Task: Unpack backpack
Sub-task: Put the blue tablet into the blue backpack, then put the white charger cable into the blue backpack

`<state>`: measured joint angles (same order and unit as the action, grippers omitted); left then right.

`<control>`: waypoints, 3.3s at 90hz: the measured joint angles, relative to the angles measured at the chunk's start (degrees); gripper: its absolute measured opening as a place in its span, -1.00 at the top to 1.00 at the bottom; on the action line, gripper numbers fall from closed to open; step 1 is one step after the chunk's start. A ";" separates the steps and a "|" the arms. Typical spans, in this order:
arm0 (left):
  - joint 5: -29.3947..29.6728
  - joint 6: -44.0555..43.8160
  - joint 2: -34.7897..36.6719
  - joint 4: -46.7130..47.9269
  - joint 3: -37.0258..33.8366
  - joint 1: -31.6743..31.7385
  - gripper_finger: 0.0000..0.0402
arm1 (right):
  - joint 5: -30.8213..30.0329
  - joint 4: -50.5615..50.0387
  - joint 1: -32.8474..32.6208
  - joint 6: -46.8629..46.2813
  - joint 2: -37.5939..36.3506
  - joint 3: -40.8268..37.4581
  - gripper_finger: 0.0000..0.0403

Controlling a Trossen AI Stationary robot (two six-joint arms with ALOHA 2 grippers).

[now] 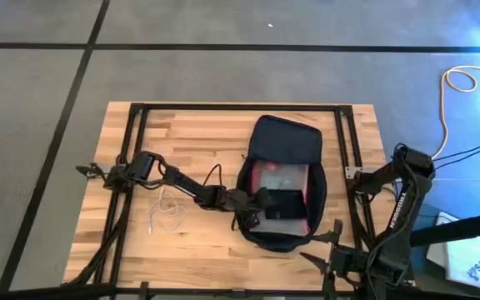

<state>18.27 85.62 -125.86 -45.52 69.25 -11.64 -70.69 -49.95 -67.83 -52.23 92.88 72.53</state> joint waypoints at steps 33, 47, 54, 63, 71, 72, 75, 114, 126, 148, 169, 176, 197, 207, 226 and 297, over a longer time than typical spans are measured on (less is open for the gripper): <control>-0.18 -10.43 5.61 12.55 0.07 -0.49 -0.20 | 1.28 0.00 0.00 -0.02 -0.02 0.01 0.04; -7.56 -27.15 11.32 20.85 0.07 1.17 -0.34 | 1.28 0.05 0.00 -0.02 -0.02 -0.03 0.04; -12.55 -36.58 13.85 25.85 0.17 2.46 -0.39 | 1.28 0.18 0.00 -0.08 -0.04 -0.43 0.04; -18.04 -48.82 15.65 31.65 0.13 4.94 -0.42 | 1.30 0.43 0.00 -0.46 -0.04 -0.80 0.04; -25.09 -59.97 16.26 36.16 0.13 7.88 -0.42 | 1.30 0.51 0.00 -0.52 -0.04 -1.02 0.04; -26.05 -61.09 16.26 36.91 0.20 8.27 -0.42 | 1.28 0.52 0.00 -0.52 -0.04 -1.02 0.04; -28.60 -64.37 16.26 39.93 0.56 9.26 -0.42 | 1.26 0.55 0.00 -0.52 -0.04 -1.02 0.04; -32.05 -75.09 28.99 73.51 4.12 6.29 -0.42 | 1.30 0.45 0.00 -2.08 -0.04 -1.04 0.04; -20.94 -78.17 34.86 79.36 1.34 -1.16 -0.42 | 1.50 0.38 0.00 -2.84 -0.04 -1.04 0.04; -11.66 -96.90 41.36 92.13 -6.87 -15.26 -0.42 | 1.74 0.52 0.00 -3.03 -0.04 -1.04 0.04; -8.00 -109.60 42.42 93.34 -14.31 -22.25 -0.42 | 1.99 0.19 1.35 -3.08 -0.04 -1.04 0.04; -7.94 -111.33 42.42 91.13 -17.83 -23.37 -0.42 | 3.33 0.02 2.07 -3.08 -0.04 -1.04 0.04; -6.93 -118.07 42.42 89.19 -27.08 -25.41 -0.42 | 4.54 -0.26 3.15 -3.05 -0.02 -1.04 0.04; -2.67 -118.60 42.47 88.30 -28.09 -26.70 -0.42 | 4.45 -0.61 3.41 -3.03 -0.02 -1.04 0.04; -1.01 -120.28 42.77 85.46 -31.09 -27.61 -0.42 | 4.41 -0.70 3.90 -3.03 -0.02 -1.04 0.04; -2.87 -120.03 50.06 77.67 -33.92 -27.96 0.97 | 4.41 -1.25 5.27 -2.68 -0.02 -1.04 0.04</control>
<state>15.40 -34.40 -75.80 32.15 35.33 -39.59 -66.28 -51.21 -62.57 -54.92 92.86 71.48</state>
